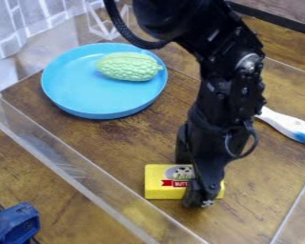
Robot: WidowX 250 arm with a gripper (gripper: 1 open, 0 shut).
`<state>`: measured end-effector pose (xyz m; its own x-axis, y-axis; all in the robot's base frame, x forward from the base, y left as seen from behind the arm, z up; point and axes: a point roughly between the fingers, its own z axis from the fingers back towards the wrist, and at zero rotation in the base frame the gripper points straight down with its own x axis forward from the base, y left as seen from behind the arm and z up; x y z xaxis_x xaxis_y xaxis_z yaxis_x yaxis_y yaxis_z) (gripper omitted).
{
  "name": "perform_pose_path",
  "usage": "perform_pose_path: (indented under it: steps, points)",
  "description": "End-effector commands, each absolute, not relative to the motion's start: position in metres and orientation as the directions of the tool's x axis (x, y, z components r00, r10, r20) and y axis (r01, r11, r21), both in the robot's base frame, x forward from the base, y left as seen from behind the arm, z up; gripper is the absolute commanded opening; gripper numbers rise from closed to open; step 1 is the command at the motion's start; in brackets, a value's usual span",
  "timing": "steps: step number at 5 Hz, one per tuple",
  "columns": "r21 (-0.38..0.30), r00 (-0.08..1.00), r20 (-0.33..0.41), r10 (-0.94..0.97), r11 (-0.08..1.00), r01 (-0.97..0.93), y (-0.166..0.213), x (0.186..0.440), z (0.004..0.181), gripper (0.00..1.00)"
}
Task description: Put the white object in the blue tray
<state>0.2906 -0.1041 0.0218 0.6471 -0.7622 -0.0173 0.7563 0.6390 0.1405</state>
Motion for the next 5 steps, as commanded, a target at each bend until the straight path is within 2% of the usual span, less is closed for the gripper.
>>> perform_pose_path:
  steps: [1, 2, 3, 5]
  points:
    - [0.166, 0.664, 0.036, -0.746, 0.66, 0.733, -0.107, 0.298, 0.033, 1.0]
    - [0.172, 0.69, 0.042, -0.723, 0.685, 0.708, -0.104, 0.304, 0.03, 1.0]
    - [0.173, 0.67, 0.042, -0.741, 0.666, 0.725, -0.099, 0.312, 0.027, 0.0]
    - [0.18, 0.614, 0.016, -0.789, 0.607, 0.774, -0.09, 0.321, 0.03, 0.0]
